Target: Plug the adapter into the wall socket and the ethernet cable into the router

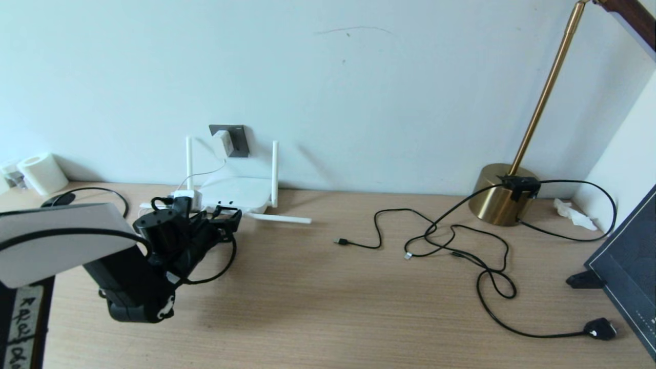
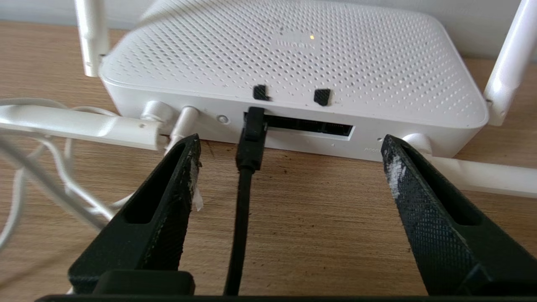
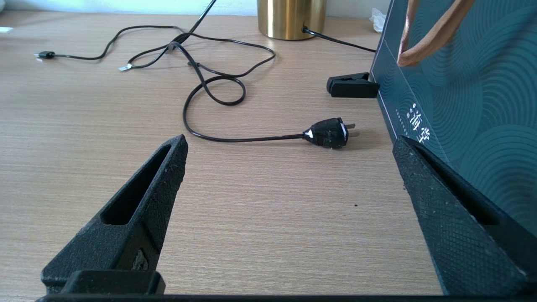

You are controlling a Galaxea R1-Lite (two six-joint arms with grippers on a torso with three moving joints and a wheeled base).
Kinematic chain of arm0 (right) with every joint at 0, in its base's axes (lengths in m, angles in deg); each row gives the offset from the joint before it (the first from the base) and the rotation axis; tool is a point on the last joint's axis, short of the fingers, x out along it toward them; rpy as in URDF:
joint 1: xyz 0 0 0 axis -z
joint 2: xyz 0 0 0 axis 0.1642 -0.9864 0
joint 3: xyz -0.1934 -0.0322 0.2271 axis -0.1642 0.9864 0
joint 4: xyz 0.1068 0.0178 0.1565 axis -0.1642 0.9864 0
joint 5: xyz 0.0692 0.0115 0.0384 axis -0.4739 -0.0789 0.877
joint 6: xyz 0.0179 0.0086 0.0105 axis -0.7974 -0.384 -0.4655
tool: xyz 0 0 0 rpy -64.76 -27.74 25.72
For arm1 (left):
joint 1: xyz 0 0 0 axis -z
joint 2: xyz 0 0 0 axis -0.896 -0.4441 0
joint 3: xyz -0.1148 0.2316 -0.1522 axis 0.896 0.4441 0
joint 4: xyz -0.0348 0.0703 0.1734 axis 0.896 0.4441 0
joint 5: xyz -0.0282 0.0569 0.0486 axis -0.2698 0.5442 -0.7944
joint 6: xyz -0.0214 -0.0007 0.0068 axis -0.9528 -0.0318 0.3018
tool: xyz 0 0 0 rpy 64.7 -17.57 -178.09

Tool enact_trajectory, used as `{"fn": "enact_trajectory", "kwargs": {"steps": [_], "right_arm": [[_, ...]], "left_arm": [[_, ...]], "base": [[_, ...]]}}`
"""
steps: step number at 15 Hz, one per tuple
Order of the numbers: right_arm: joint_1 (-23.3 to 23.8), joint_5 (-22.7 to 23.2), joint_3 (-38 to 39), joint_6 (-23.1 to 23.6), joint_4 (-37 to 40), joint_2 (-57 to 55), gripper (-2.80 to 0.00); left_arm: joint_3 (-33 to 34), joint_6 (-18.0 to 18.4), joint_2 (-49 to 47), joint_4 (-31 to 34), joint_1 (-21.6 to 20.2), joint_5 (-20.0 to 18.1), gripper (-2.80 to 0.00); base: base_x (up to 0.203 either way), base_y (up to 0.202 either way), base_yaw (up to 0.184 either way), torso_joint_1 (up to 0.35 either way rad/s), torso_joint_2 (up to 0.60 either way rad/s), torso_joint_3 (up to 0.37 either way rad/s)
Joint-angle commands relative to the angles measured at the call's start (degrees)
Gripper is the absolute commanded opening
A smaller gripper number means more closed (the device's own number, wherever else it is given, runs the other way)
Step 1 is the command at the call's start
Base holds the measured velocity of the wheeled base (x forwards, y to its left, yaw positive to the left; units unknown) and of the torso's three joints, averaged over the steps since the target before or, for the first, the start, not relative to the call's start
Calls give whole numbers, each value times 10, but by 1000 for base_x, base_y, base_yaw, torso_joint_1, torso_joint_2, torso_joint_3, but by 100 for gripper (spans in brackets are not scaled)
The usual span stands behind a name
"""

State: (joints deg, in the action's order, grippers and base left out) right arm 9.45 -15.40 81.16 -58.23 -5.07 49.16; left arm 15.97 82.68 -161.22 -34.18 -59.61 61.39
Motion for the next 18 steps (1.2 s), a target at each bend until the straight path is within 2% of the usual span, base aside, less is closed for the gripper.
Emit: {"fn": "enact_trajectory", "kwargs": {"steps": [1, 6, 10, 11, 13, 15, 17, 18], "right_arm": [[0, 0, 6, 0, 0, 0, 0], [0, 0, 6, 0, 0, 0, 0], [0, 0, 6, 0, 0, 0, 0], [0, 0, 6, 0, 0, 0, 0], [0, 0, 6, 0, 0, 0, 0], [0, 0, 6, 0, 0, 0, 0], [0, 0, 6, 0, 0, 0, 0], [0, 0, 6, 0, 0, 0, 0]], "left_arm": [[23, 0, 24, -10, 0, 0, 0], [87, 0, 96, -18, 3, 0, 0], [152, 6, 246, -12, 7, 0, 0], [168, 10, 300, 2, 7, 0, -280], [197, 14, 427, 61, 7, 1, -280], [221, 16, 582, 159, 7, 2, -280], [235, 20, 768, 307, 7, 4, -280], [238, 23, 861, 409, 7, 4, -280]], "base": [[0, 0, 0, 0, 0, 0], [0, 0, 0, 0, 0, 0], [0, 0, 0, 0, 0, 0], [0, 0, 0, 0, 0, 0], [0, 0, 0, 0, 0, 0], [0, 0, 0, 0, 0, 0], [0, 0, 0, 0, 0, 0], [0, 0, 0, 0, 0, 0]]}}
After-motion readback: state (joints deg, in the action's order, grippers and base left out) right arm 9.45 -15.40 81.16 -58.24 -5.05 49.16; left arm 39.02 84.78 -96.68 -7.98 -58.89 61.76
